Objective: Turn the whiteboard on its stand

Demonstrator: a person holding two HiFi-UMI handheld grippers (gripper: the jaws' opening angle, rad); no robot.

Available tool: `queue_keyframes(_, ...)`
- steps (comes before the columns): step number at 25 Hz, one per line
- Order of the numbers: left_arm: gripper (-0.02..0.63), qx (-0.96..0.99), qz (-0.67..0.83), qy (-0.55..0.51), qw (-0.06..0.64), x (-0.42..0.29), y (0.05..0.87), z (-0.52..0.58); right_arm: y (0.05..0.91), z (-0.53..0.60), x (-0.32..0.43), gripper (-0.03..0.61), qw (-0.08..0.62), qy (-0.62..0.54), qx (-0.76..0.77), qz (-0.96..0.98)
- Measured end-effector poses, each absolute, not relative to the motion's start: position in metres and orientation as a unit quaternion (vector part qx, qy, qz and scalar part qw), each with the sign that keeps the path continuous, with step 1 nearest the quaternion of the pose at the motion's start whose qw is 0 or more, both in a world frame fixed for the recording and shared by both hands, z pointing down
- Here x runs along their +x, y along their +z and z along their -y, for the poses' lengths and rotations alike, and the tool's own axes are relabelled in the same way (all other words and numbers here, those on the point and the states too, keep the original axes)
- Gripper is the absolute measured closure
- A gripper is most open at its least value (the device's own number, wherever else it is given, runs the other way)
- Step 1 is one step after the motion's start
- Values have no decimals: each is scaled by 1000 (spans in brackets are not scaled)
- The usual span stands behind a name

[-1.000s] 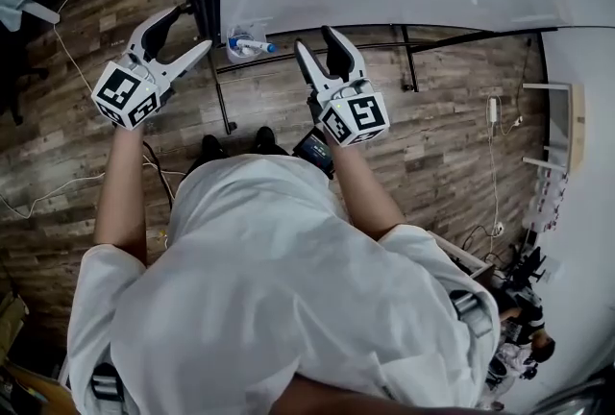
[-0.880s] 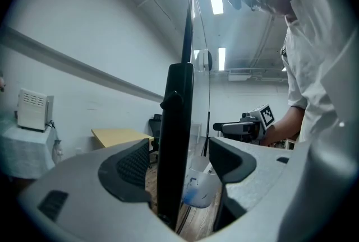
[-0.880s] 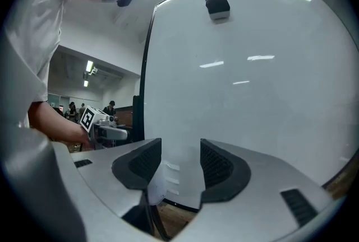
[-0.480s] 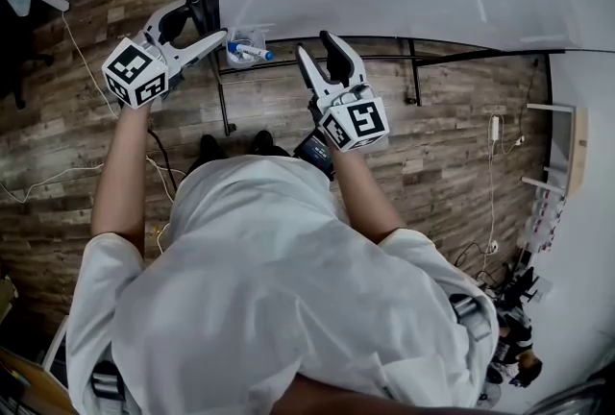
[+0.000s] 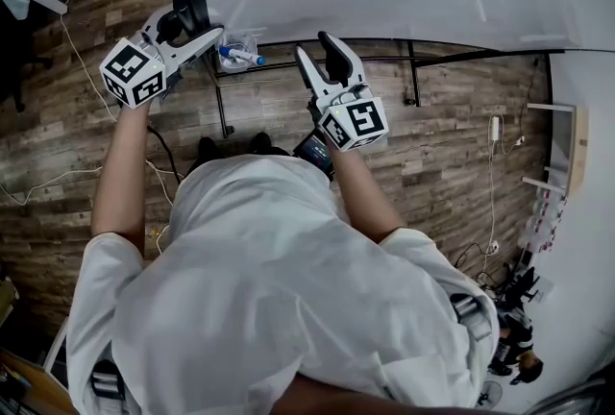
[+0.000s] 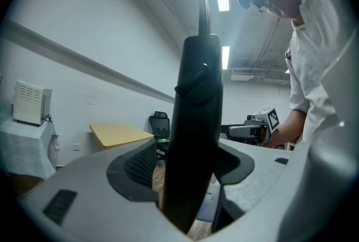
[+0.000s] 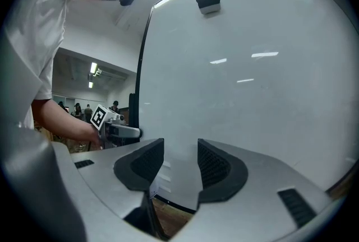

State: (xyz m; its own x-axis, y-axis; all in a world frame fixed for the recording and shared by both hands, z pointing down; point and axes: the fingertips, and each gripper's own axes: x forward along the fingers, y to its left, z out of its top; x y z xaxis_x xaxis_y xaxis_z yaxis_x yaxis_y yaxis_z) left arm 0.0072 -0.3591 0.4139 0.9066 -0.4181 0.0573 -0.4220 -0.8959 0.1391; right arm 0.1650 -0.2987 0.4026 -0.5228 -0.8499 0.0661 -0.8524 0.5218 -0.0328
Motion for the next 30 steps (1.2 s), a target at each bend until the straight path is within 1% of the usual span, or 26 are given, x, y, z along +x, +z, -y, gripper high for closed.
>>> queue_keyframes(4,385,976,208,9,71,10,412,358,401,301,168,396,20,30,488,872)
queue_keyframes(6,401,976,204,4,75,11,412,356,401,301,170,396,20,31,488,872)
queue_keyframes(17,413,972,227,-16,49,9,412,355,403,299,171,405,19,34,480,876)
queue_keyframes(30,422,974,220,-19,54,6,413,355,412,298,169,420,16,44,463,885)
